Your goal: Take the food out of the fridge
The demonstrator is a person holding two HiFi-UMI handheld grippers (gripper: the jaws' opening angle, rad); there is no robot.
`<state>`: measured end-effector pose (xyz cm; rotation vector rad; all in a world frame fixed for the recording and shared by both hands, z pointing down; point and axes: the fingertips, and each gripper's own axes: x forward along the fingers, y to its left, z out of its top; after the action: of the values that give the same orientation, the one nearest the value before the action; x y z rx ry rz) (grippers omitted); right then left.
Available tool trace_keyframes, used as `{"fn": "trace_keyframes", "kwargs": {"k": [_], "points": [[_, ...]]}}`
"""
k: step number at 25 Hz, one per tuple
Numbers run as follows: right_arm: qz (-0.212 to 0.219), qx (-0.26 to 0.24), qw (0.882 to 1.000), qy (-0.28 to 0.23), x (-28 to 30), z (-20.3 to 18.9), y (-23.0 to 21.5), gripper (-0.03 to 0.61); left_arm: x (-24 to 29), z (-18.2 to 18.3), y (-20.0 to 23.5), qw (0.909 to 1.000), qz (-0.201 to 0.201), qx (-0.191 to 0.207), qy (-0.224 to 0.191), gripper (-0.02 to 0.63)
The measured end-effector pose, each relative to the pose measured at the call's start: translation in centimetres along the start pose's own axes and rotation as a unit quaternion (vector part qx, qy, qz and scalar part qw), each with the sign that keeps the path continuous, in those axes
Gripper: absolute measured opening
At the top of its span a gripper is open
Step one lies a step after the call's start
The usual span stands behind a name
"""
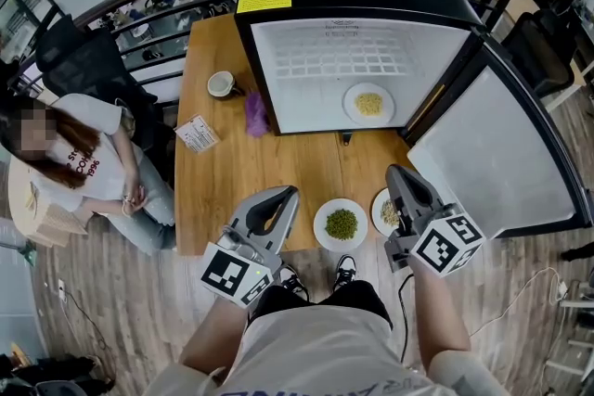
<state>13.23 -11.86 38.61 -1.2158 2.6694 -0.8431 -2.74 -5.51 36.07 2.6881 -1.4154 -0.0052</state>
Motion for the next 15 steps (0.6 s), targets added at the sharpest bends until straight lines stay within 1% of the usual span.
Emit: {"fn": "trace_keyframes", "kwargs": {"k": [2, 4, 7, 9, 10, 11, 13, 15], "points": [[-0.001, 0.029, 1.000, 0.006, 0.7, -0.6, -0.8, 0.021, 0.1, -0.1, 0.1, 1.0000, 0.000, -0.002, 0.001, 0.008], [-0.006, 0.069, 0.998, 0.008, 1.6, -1.3, -2.0, 0.021, 0.2, -0.4, 0.3, 1.0000, 0.000, -0.003, 0.005, 0.008], [-0.021, 0.134, 0.991, 0.005, 3.5, -2.0, -4.1, 0.025, 0.3, -0.4, 0.7, 0.9999, 0.002, -0.005, 0.010, 0.008], [-0.029, 0.173, 0.984, 0.002, 4.9, -2.4, -5.2, 0.034, 0.3, -0.4, 1.2, 0.9998, 0.005, -0.007, 0.015, 0.008], [-0.036, 0.190, 0.981, 0.002, 5.6, -2.6, -5.8, 0.079, 0.3, -0.4, 1.5, 0.9998, 0.006, -0.007, 0.018, 0.008], [-0.043, 0.205, 0.978, 0.000, 6.2, -3.0, -6.4, 0.101, 0.3, -0.6, 1.7, 0.9997, 0.008, -0.008, 0.021, 0.008], [-0.060, 0.236, 0.970, -0.008, 7.2, -3.9, -8.0, 0.101, 0.3, -1.1, 2.0, 0.9996, 0.011, -0.008, 0.025, 0.008], [-0.079, 0.278, 0.957, -0.024, 8.2, -4.8, -10.0, 0.101, 0.3, -1.6, 2.5, 0.9994, 0.015, -0.010, 0.029, 0.008]]}}
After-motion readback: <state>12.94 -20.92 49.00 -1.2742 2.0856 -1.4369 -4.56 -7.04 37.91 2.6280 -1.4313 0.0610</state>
